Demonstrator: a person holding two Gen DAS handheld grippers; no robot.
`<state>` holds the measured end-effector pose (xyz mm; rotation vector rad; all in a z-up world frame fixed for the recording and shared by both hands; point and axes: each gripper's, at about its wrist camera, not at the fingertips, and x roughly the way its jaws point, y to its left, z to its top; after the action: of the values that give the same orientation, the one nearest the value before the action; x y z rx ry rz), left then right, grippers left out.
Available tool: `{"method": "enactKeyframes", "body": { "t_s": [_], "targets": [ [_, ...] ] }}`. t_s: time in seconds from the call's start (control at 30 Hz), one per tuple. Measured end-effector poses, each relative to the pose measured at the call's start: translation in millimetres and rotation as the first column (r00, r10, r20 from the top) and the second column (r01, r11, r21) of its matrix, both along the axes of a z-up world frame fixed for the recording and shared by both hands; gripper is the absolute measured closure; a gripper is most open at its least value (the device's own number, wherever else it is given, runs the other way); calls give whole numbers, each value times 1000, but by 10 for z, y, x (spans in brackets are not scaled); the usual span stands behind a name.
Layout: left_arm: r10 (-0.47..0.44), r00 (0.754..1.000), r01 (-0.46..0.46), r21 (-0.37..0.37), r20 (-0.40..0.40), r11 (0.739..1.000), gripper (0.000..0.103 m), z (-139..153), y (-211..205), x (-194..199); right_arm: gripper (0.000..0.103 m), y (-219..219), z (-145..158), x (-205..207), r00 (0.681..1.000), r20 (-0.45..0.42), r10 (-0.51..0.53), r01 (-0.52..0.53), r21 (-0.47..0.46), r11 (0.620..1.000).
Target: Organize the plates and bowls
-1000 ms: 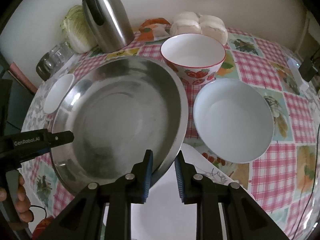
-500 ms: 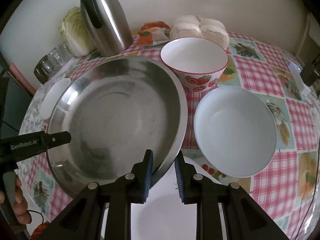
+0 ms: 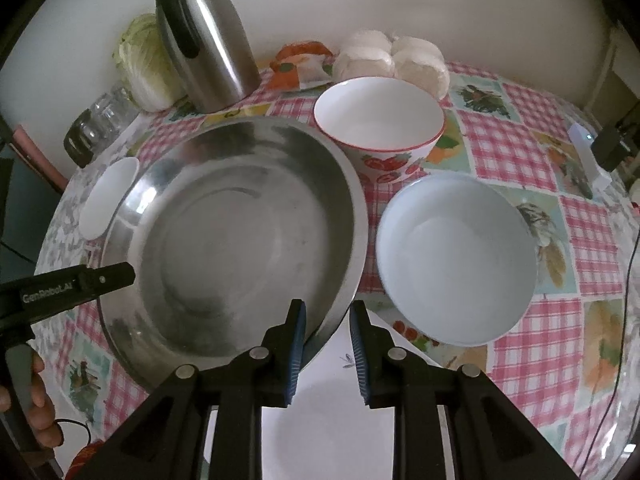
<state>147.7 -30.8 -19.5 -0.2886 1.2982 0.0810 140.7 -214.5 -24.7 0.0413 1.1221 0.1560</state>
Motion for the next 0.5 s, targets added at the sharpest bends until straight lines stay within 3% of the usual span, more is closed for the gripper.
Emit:
{"method": "enactKeyframes", "body": {
  "t_s": [0.27,0.4,0.5],
  "targets": [
    [-15,1000,15,33,0,999,40,60,-23,-31,38,68,130,-56,999,46,17,-15,-36,999],
    [-26,1000,26,59,-2,998,35,59,-39,-25,29,94,120,-66,998,55,33,-31,-46,998],
    [-30,1000,30,62,-2,998,21,52,-39,-40,21,114,126,-80,997,73,40,-36,-61,997]
  ]
}}
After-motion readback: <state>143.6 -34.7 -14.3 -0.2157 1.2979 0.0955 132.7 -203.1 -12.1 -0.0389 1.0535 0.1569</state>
